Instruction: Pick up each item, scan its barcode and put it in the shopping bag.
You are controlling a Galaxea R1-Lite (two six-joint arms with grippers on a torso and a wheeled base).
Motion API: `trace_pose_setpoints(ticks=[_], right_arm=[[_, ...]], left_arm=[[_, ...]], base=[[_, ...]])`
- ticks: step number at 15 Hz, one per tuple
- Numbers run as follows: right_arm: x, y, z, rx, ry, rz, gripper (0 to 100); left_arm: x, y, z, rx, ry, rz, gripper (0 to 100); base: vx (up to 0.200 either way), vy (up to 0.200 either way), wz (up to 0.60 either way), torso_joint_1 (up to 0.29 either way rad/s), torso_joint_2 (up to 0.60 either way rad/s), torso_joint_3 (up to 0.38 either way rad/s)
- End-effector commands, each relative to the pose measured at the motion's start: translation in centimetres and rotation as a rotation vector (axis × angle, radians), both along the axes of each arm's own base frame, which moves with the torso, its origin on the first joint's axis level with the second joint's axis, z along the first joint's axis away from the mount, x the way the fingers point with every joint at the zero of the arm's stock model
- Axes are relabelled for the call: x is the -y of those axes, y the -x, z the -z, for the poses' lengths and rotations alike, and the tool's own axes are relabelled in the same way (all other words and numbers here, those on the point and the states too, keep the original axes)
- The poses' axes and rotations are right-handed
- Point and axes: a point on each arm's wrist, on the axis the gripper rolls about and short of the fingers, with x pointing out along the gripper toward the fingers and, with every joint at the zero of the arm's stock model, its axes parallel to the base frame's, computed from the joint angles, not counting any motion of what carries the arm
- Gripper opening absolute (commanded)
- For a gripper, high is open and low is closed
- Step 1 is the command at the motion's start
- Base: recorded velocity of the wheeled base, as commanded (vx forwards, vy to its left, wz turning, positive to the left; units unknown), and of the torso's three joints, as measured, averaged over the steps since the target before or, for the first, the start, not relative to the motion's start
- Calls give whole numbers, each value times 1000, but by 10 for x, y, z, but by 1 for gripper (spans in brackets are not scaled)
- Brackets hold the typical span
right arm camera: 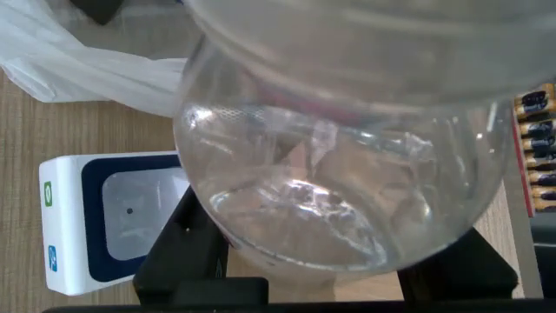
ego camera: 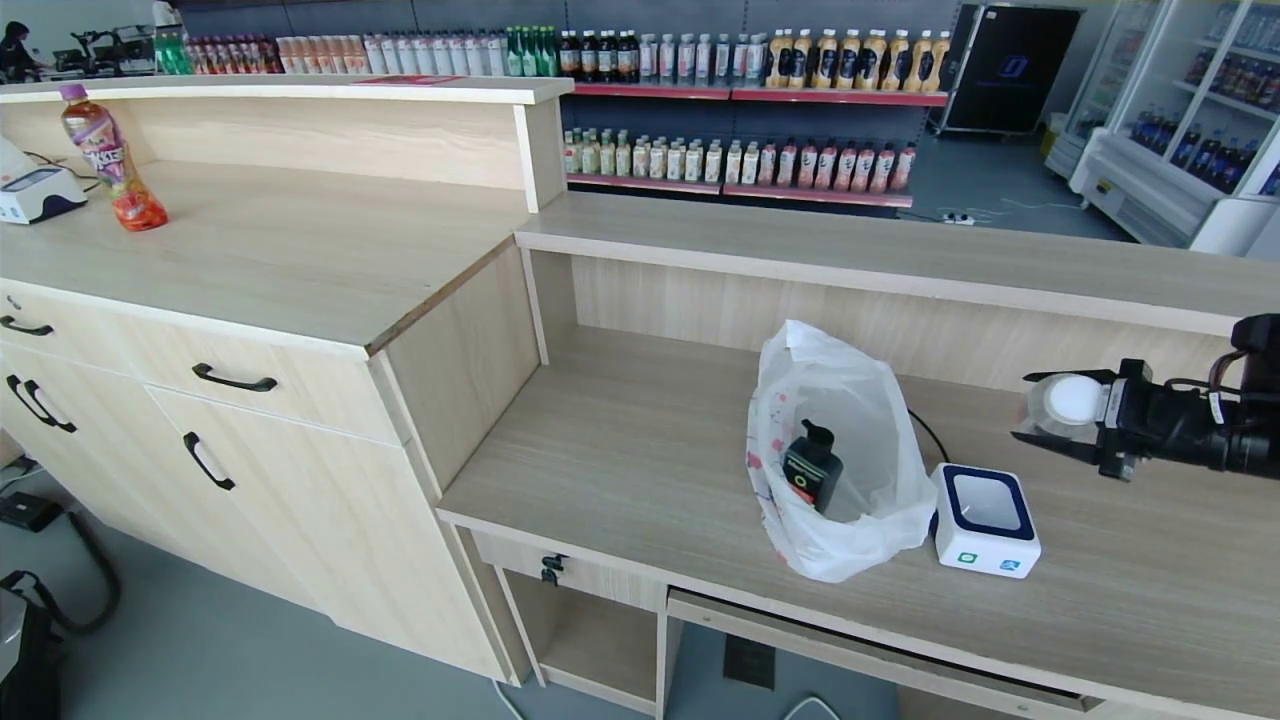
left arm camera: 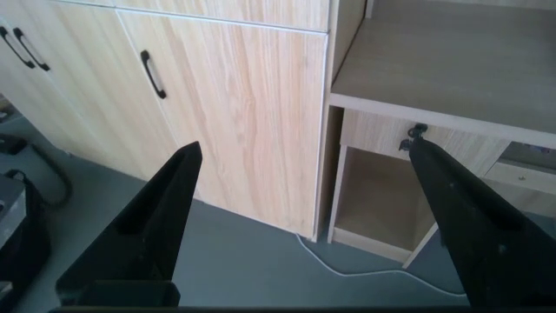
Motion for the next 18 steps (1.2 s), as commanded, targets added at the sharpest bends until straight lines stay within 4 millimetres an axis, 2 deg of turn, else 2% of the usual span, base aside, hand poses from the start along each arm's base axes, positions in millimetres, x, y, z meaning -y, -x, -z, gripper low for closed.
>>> trace_pose_setpoints(ticks=[1,4,10,18], right_arm=[[1,-5,13,-26,-2,-8,0],[0,-10,25,-50,-4,-21,0],[-10,-16,34,-67,-7,-54,0],[-11,-26,38,-56,3,-67,0]], left_arm=[[0,0,0,0,-1,-1,100],[0,0,0,0,1,-1,100],[0,0,0,0,-1,-1,100],[0,0,0,0,-1,-1,100]], base=[[0,0,0,0,0,0],[0,0,0,0,0,0],[0,0,0,0,0,0],[0,0,0,0,0,0]])
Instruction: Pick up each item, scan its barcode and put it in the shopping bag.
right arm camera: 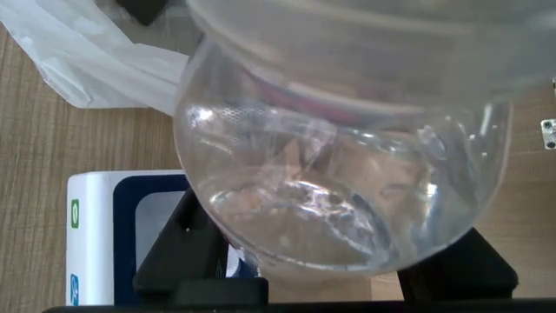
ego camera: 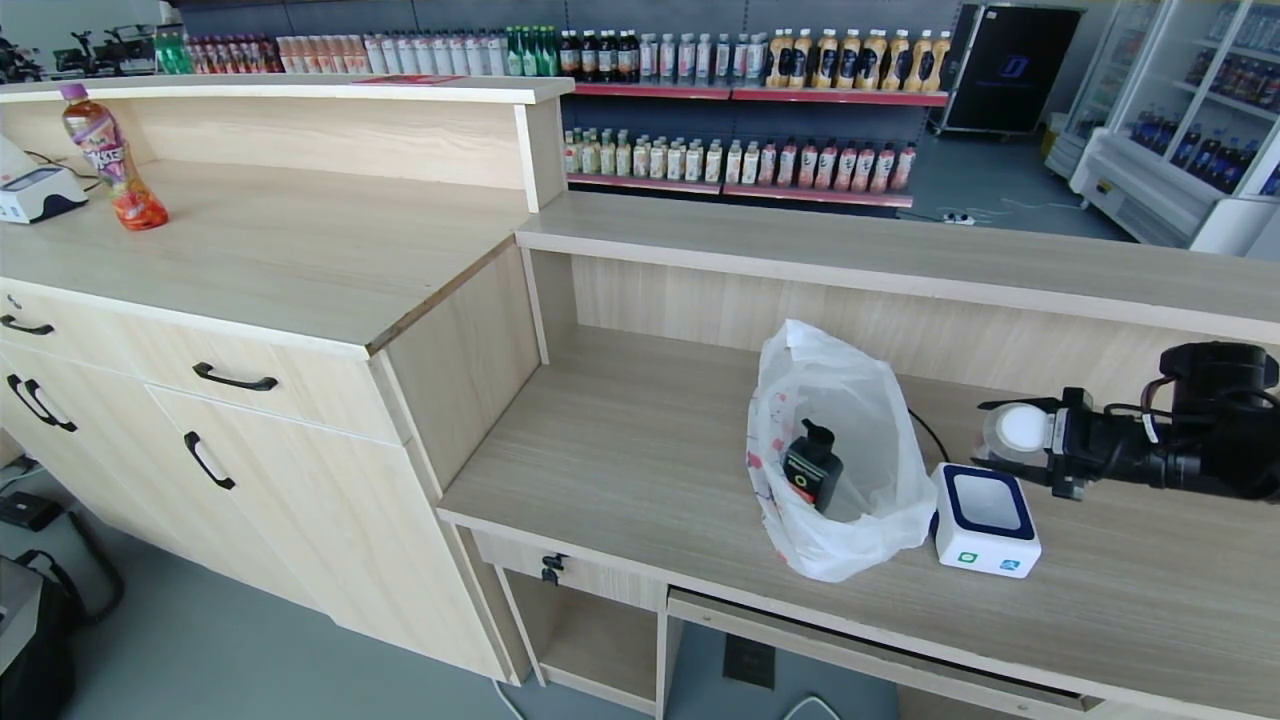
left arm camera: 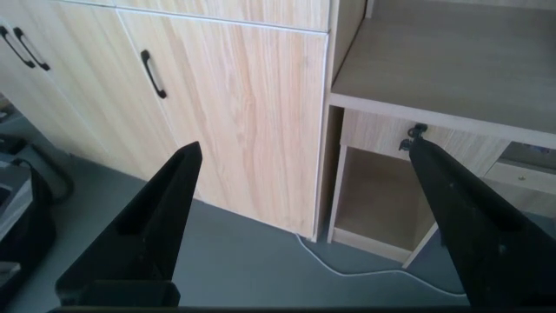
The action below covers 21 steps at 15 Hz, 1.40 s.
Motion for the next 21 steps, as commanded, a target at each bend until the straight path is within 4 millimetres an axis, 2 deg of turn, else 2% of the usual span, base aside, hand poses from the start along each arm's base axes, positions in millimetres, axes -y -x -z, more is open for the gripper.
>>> trace_pose_setpoints(ticks=[1,15,17,19,21], right_arm=[[0,-2,2,-2,-1,-1,0],[2,-7,5,8,14,-5,0],[2,-8,-13,38,4,6,0],[-13,6,-66,56,-107,39,0],[-20,31,-105,39,-225,87,0]], left_arm=[[0,0,0,0,0,-1,100],[0,0,0,0,0,-1,100],[0,0,0,0,0,-1,100],[0,0,0,0,0,-1,100],[0,0,0,0,0,-1,100]], base=[[0,0,0,0,0,0],[0,0,0,0,0,0],[0,0,0,0,0,0],[0,0,0,0,0,0],[0,0,0,0,0,0]])
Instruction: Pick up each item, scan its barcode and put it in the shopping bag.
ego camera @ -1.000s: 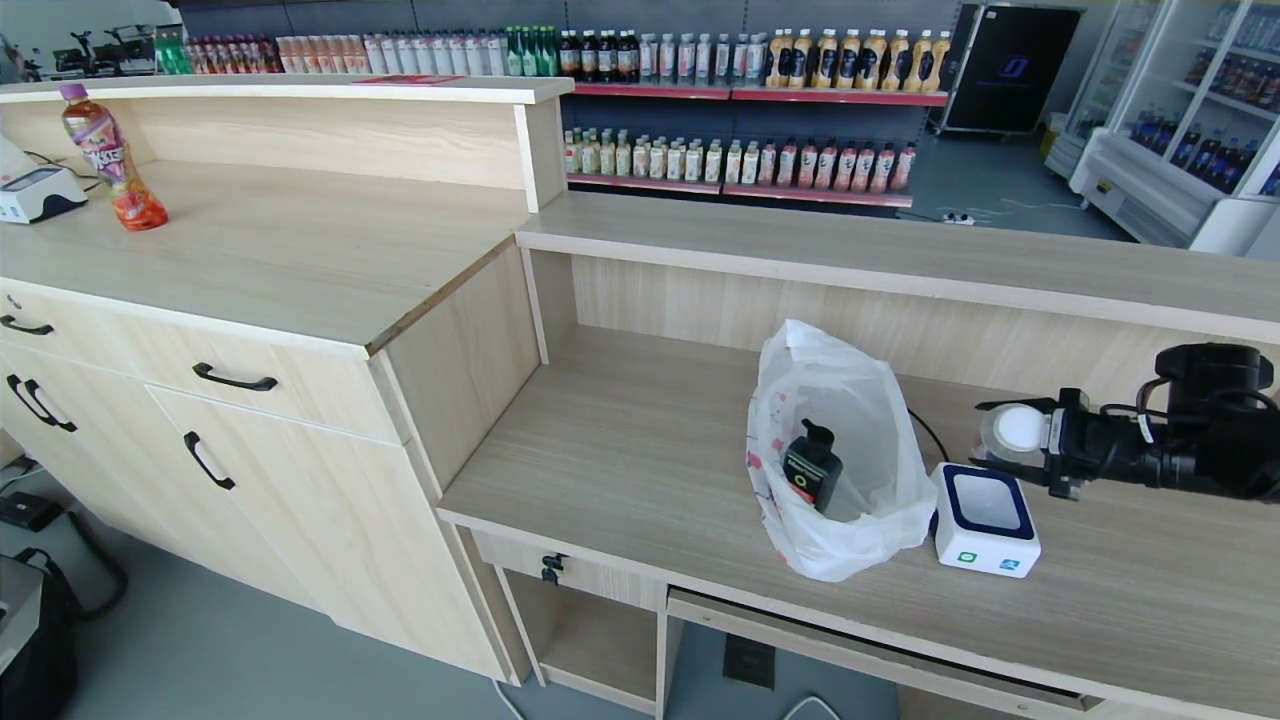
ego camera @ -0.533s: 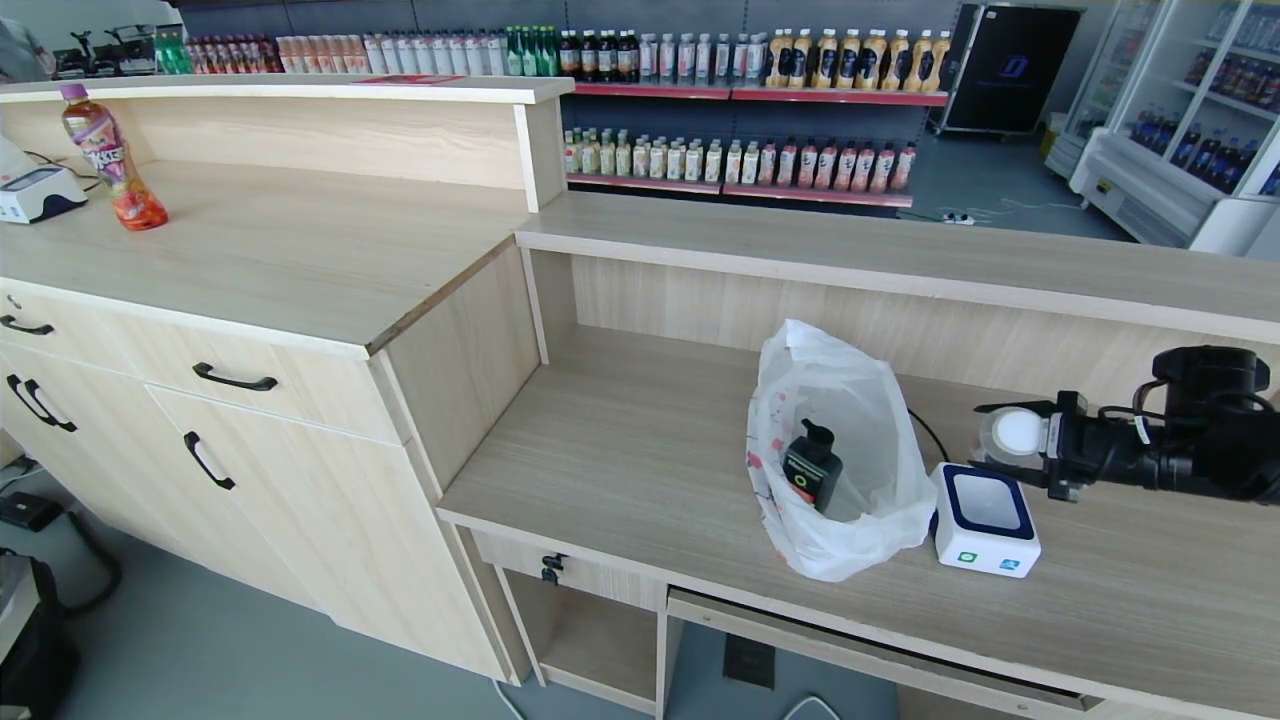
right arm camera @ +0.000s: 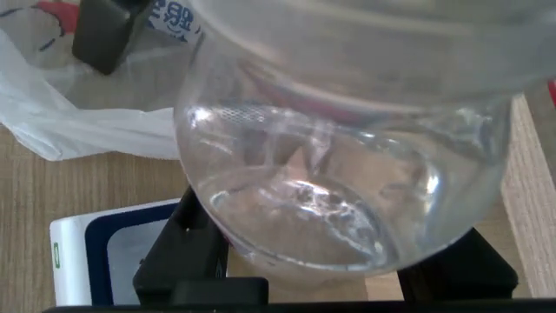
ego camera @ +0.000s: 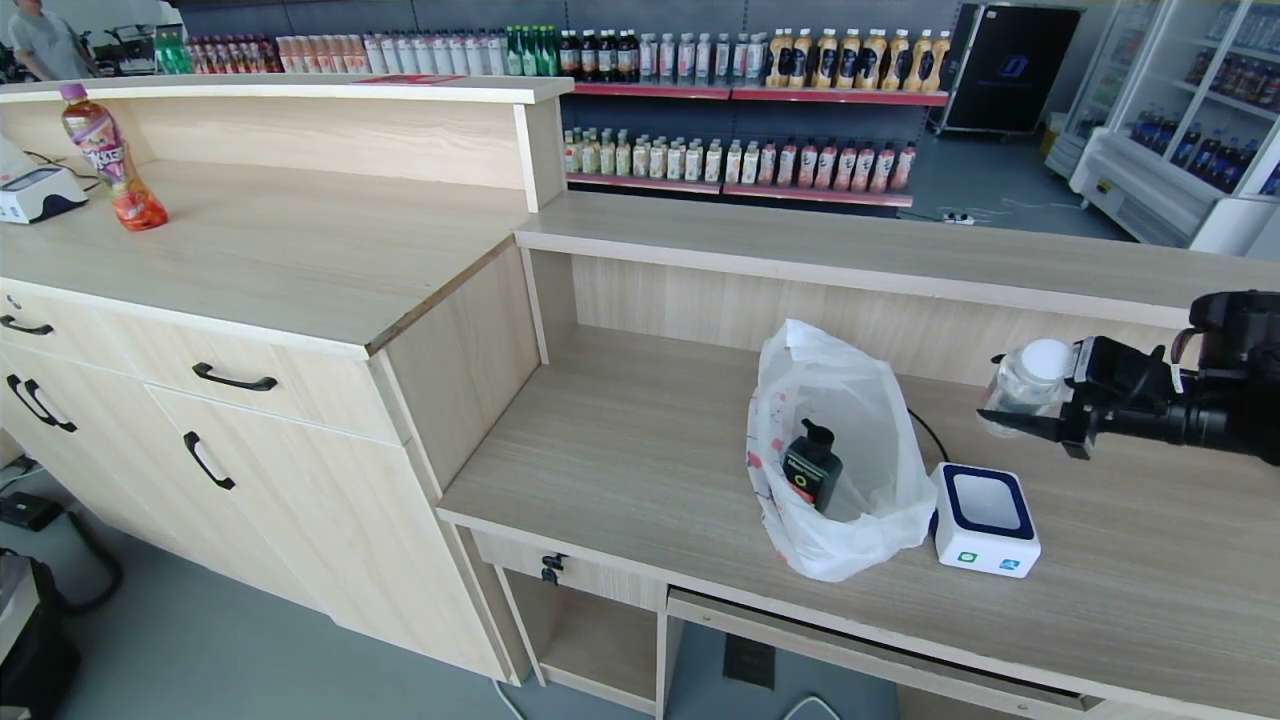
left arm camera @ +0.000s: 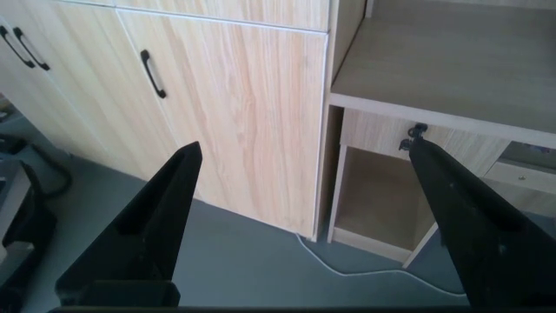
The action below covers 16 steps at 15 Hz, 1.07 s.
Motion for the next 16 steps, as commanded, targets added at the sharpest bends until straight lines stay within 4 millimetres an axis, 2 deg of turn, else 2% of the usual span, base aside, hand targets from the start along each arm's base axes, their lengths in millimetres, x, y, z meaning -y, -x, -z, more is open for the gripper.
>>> trace_pose_setpoints(ticks=[1,3,6,8,9,10,11,16], right_arm=[[-13,45,-71,39,-137,77,0],[1,64,-91,-20,-294,205,0],[-3,87,-102,-103,-524,487,0],[-12,93,-106,-136,-644,639,0],[-15,94,-107,-128,-660,684,0],[-21,93,-102,-96,-663,840,0],[-23,90,-98,-80,-651,923,0],[-34,79,-96,-47,-663,919,0]], left_arm=[[0,0,0,0,1,-1,100],[0,0,0,0,1,-1,100],[0,0,0,0,1,-1,100],[0,0,0,0,1,-1,100],[0,0,0,0,1,-1,100],[0,0,0,0,-1,-1,100],[0,0,0,0,-1,-1,100],[0,0,0,0,1,-1,100]], base=[[0,0,0,0,0,0],[0,0,0,0,0,0],[0,0,0,0,0,0],[0,0,0,0,0,0],[0,0,0,0,0,0],[0,0,0,0,0,0],[0,0,0,0,0,0],[0,0,0,0,0,0]])
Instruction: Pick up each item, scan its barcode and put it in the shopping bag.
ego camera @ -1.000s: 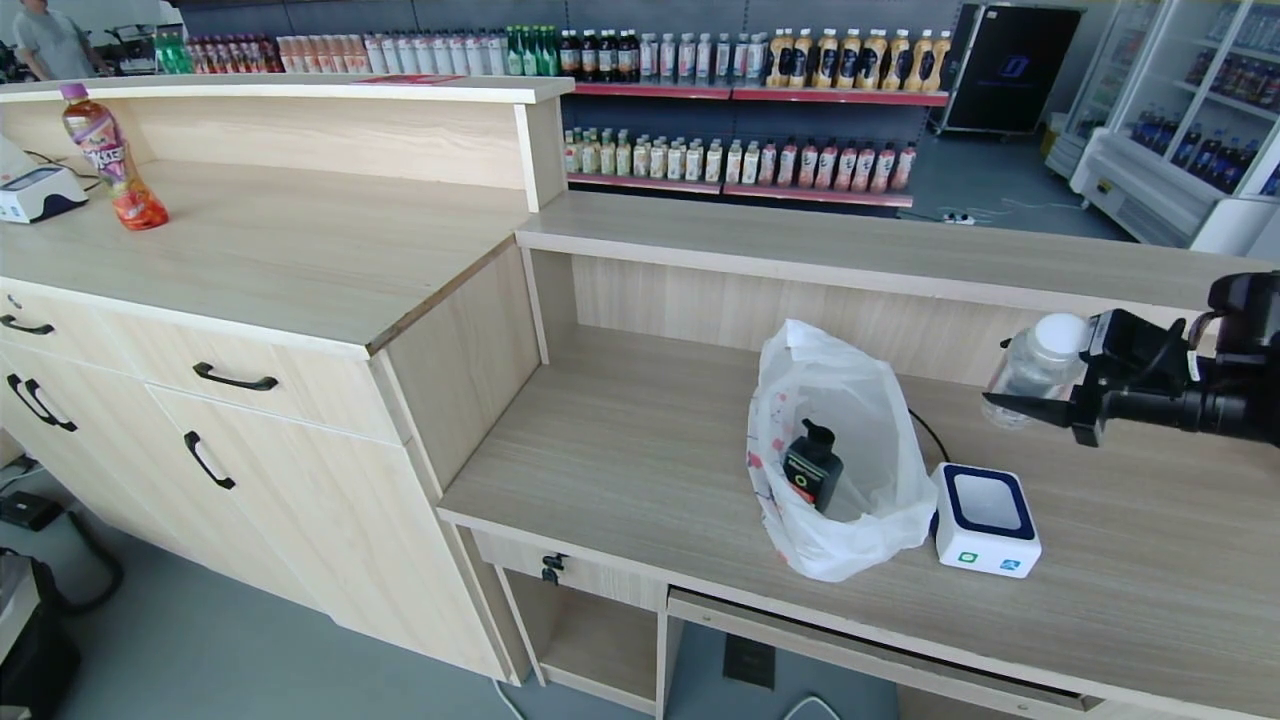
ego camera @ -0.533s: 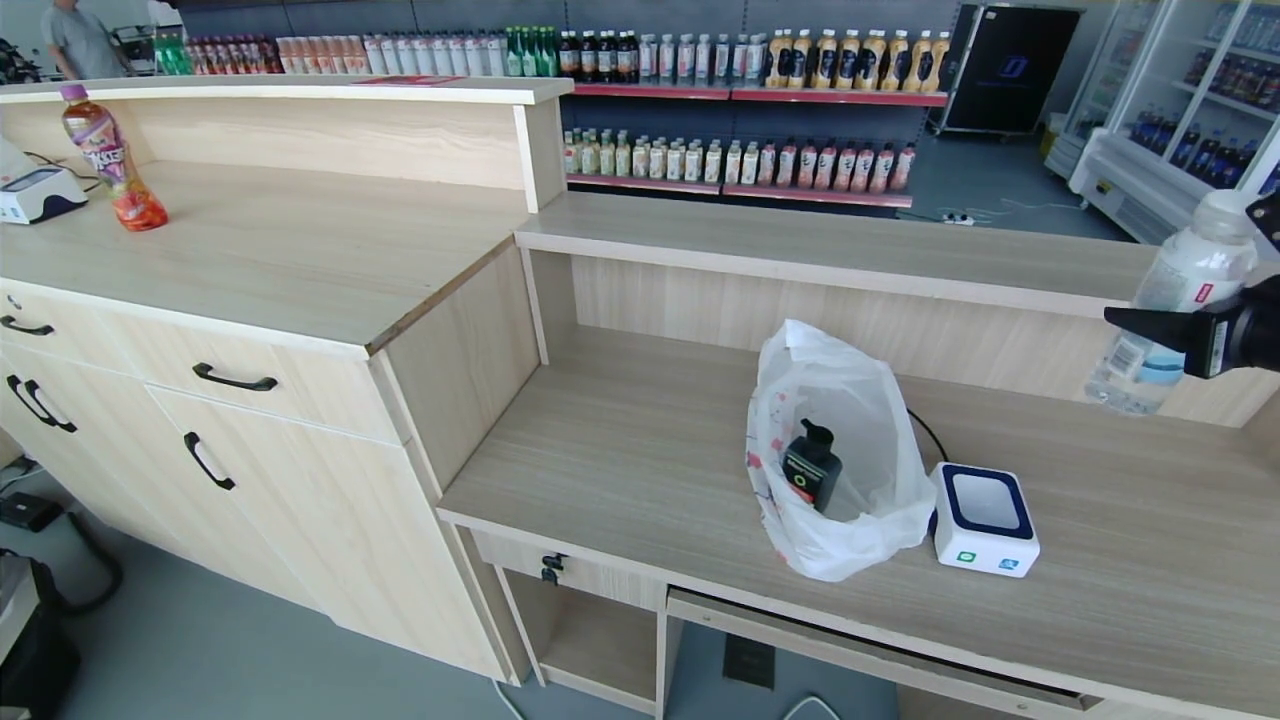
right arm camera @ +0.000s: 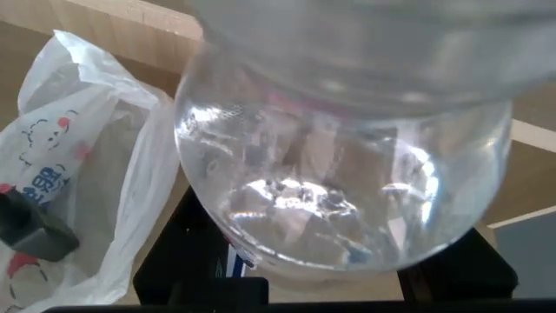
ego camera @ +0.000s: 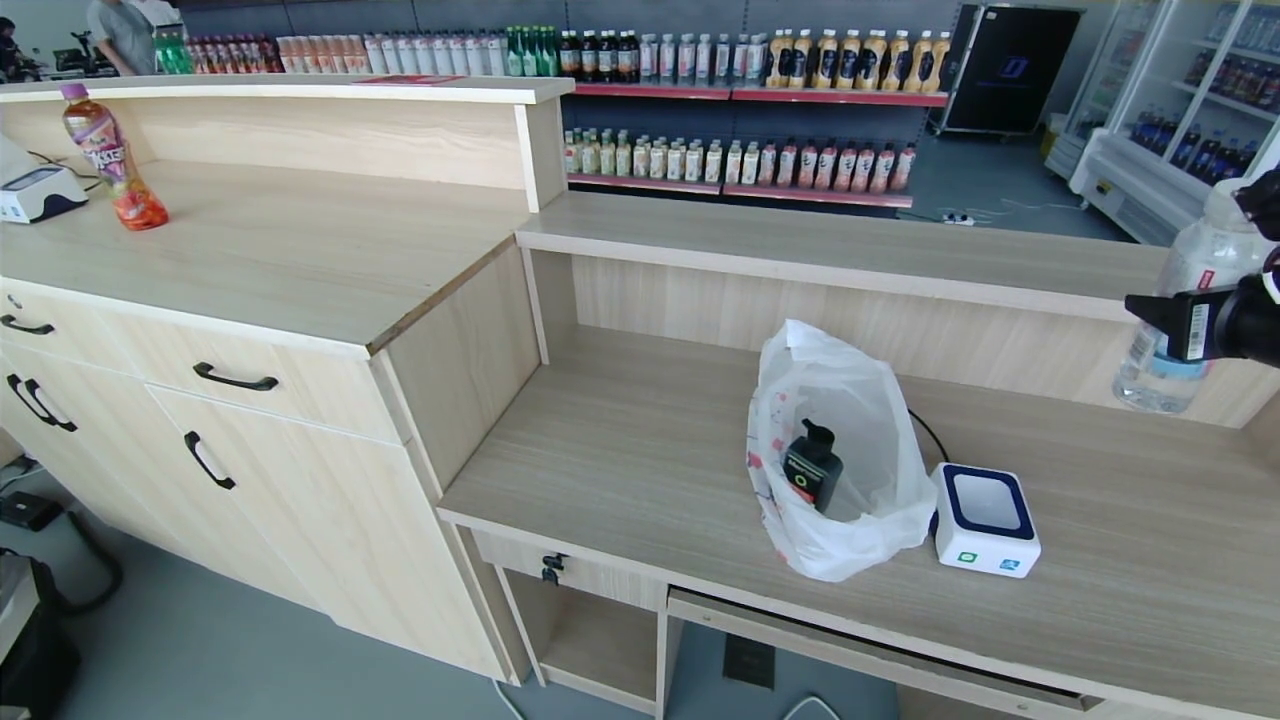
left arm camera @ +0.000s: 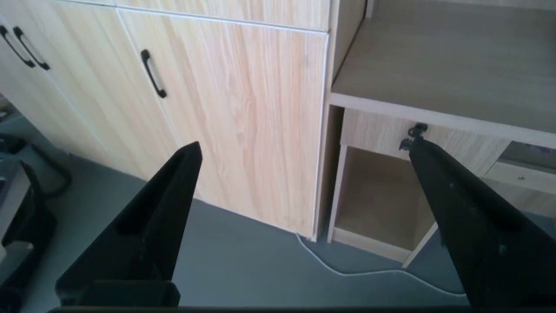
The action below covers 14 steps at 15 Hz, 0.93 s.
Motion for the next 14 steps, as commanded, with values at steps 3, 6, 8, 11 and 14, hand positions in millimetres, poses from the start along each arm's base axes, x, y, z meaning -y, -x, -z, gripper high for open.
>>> trace_pose_setpoints(ticks=[3,6,8,11,14], right_arm=[[-5,-11,14,-9,-5,-20,0],[-7,-31,33,-32,-53,-35,0],[-10,-45,44,-23,-90,-49,0],[-18,-64,59,4,-102,-78,0],[-30,-78,74,-4,-143,-115,0]], left_arm=[[0,0,0,0,-1,-1,100],[0,0,0,0,0,-1,100],[0,0,0,0,0,-1,100],[0,0,0,0,-1,-1,100],[0,0,0,0,0,-1,100]], base=[[0,0,600,-61,128,85],[0,0,200,-132,355,199],[0,0,0,-44,110,66],[0,0,0,0,0,0],[0,0,0,0,0,0]])
